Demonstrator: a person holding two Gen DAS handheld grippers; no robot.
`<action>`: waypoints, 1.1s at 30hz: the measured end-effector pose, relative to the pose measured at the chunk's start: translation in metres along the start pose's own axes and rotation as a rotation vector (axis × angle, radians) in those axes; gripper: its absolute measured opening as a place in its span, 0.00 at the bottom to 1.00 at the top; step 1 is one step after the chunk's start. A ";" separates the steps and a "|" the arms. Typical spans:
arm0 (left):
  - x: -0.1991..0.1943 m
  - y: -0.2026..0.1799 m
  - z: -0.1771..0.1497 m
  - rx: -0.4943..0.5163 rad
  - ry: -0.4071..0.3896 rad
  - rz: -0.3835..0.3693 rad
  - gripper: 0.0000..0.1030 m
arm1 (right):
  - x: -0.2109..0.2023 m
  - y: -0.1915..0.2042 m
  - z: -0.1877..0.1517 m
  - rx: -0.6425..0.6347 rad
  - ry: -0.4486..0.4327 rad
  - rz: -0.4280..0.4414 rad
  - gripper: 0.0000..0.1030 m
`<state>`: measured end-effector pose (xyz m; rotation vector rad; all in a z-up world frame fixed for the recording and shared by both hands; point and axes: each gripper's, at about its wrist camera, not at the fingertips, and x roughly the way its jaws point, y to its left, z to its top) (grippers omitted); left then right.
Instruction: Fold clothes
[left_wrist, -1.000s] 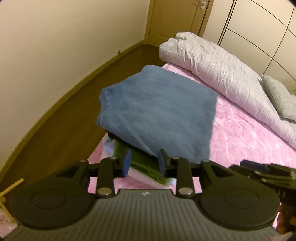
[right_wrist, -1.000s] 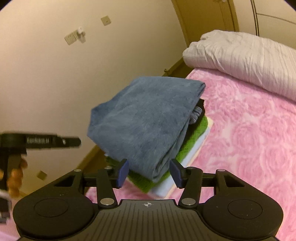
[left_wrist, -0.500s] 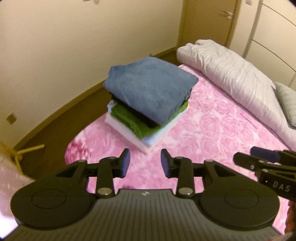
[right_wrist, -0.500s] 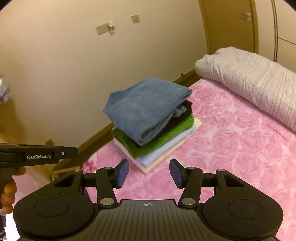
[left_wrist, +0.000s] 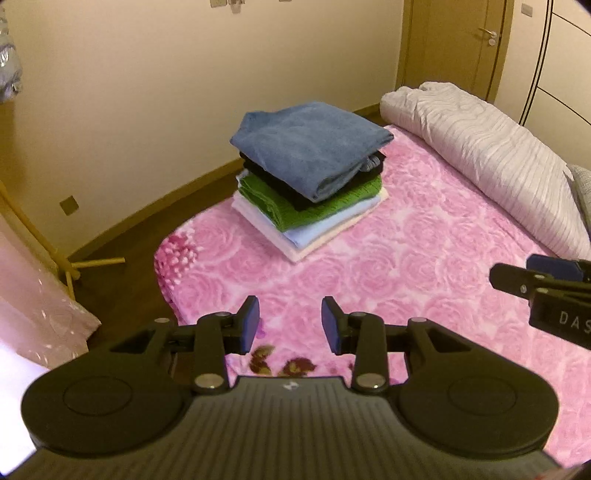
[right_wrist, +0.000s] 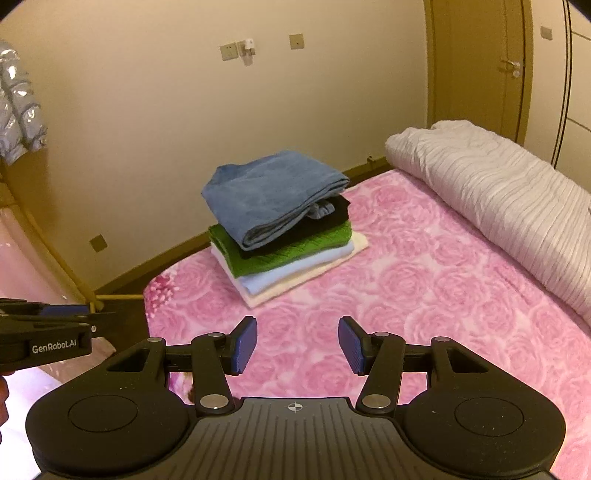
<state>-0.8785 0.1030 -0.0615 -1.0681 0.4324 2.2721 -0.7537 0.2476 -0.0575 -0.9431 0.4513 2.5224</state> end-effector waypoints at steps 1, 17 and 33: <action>0.001 -0.001 0.000 -0.007 0.005 -0.008 0.32 | -0.002 -0.001 -0.001 -0.008 -0.002 0.007 0.51; 0.044 -0.023 0.013 -0.048 0.081 -0.041 0.32 | 0.043 -0.037 0.020 0.068 0.145 0.075 0.51; 0.111 -0.019 0.030 -0.023 0.187 0.041 0.32 | 0.114 -0.048 0.046 0.075 0.240 0.094 0.51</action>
